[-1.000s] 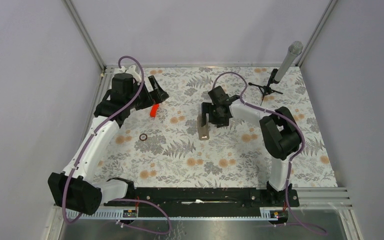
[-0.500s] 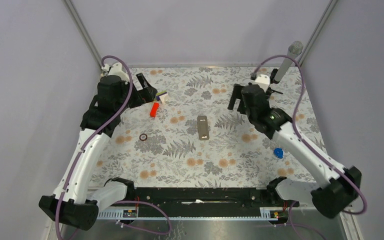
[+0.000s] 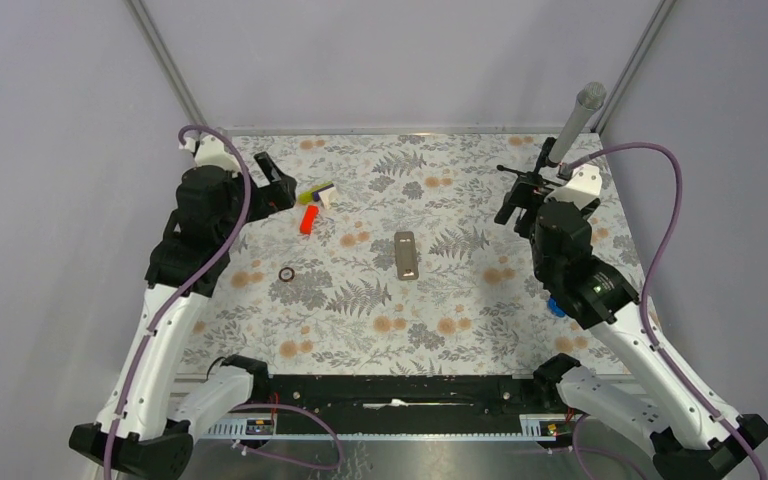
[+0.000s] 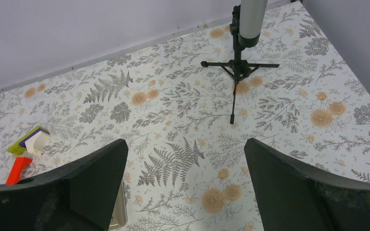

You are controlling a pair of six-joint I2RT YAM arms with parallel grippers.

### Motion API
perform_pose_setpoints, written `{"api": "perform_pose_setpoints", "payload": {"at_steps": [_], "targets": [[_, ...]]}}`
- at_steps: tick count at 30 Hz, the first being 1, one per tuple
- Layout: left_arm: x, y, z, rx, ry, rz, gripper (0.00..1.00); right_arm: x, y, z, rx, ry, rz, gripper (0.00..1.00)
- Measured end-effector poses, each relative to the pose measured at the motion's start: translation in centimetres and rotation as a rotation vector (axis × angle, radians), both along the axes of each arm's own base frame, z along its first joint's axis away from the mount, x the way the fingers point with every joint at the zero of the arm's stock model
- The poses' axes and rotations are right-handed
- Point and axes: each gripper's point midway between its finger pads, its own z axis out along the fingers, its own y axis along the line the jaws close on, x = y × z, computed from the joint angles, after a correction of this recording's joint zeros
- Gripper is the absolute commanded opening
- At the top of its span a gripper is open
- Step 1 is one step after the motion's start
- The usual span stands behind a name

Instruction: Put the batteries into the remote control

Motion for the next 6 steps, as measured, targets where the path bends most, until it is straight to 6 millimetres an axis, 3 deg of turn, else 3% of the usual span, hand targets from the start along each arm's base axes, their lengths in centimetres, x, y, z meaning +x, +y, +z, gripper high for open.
{"api": "perform_pose_setpoints", "payload": {"at_steps": [6], "targets": [[-0.70, 0.51, 0.22, 0.004, -0.022, 0.015, 0.99, -0.03, -0.36, 0.28, -0.006, -0.016, -0.014, 0.99]]}}
